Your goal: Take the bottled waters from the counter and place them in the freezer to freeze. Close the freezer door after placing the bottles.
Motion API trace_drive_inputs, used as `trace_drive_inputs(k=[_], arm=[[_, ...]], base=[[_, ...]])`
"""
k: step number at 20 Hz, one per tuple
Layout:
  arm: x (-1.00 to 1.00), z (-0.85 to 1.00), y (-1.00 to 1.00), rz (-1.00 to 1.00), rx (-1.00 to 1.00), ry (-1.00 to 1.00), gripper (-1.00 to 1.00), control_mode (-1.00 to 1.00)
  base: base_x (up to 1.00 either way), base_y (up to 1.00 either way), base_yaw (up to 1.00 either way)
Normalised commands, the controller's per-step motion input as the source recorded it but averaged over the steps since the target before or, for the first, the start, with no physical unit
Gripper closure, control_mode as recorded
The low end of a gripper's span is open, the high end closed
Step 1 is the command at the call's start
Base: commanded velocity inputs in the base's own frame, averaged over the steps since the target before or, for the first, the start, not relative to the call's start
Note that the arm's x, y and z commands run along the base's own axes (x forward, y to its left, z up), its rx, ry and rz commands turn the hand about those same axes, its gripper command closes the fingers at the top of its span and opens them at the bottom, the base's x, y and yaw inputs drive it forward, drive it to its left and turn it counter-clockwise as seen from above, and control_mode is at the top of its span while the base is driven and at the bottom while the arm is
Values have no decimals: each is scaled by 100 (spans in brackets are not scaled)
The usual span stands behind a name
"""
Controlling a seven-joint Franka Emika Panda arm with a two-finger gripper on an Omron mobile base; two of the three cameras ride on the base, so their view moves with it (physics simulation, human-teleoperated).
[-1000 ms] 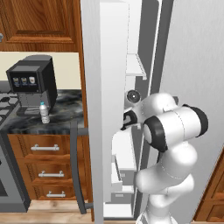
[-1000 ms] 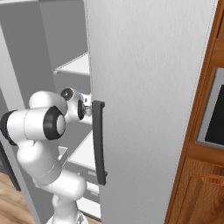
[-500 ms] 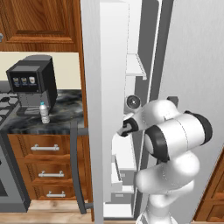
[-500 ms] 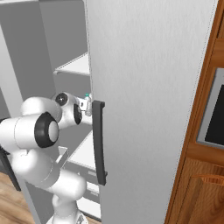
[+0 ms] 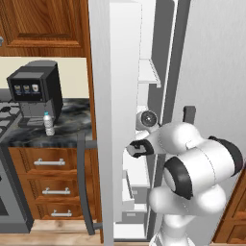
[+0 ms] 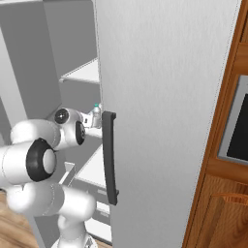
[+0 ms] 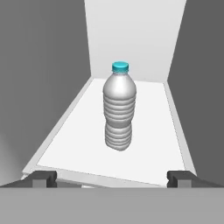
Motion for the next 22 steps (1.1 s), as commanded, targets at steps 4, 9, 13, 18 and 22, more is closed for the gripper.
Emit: trace_drive_inputs(k=[4, 9, 13, 18, 22], arm=[[-45, 28, -1, 0, 4, 0, -100, -100], [-52, 31, -18, 0, 9, 0, -100, -100], [-44, 29, -26, 0, 9, 0, -100, -100], [-53, 41, -14, 0, 5, 0, -100, -100], [-64, 61, 0, 0, 3, 0, -100, -100]], base=[[0, 0, 0], [0, 0, 0], [0, 0, 0], [0, 0, 0], [0, 0, 0]])
